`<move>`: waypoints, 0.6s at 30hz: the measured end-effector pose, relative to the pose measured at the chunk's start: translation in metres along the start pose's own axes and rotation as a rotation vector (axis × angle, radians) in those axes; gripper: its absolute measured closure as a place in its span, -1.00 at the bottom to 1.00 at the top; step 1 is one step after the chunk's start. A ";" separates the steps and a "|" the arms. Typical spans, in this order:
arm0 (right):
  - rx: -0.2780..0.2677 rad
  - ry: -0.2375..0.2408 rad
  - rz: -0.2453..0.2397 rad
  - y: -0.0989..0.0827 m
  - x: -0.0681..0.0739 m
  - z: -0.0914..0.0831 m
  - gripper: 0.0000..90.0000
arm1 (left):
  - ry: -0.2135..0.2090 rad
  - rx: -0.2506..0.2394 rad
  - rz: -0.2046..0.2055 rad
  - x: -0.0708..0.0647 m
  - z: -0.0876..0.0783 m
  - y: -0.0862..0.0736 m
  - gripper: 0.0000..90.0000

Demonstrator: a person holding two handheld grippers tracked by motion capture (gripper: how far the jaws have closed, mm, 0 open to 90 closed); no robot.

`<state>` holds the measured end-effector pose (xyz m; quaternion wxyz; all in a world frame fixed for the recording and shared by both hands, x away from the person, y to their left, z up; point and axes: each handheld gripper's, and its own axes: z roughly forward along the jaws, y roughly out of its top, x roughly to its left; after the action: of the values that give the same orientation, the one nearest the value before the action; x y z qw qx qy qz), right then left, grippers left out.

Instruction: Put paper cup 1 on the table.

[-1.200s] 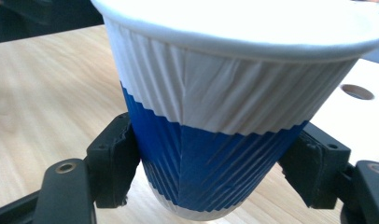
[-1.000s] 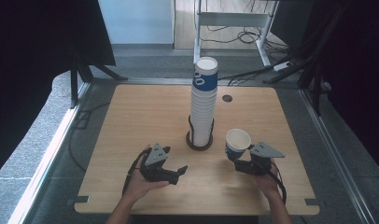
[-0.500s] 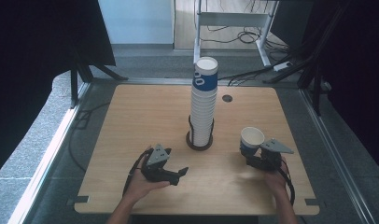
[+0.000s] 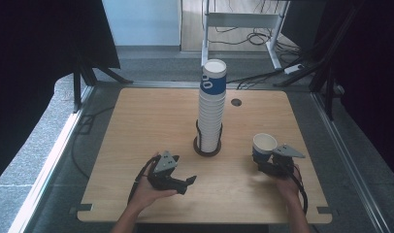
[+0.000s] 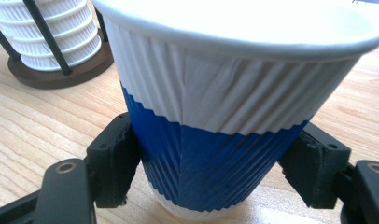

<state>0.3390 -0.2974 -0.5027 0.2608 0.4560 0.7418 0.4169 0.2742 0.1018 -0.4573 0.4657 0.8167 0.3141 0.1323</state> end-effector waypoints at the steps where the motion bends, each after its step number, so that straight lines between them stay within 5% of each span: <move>1: 0.000 0.000 0.000 0.000 0.000 0.000 -0.42 | -0.001 0.001 0.000 0.000 0.000 0.000 -0.84; 18: 0.064 -0.035 -0.031 -0.005 0.001 0.008 -0.44 | -0.013 0.022 0.014 -0.002 0.002 -0.001 -0.84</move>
<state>0.3427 -0.2950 -0.5115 0.2654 0.4600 0.7570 0.3807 0.2733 0.0999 -0.4589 0.4577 0.8248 0.3067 0.1267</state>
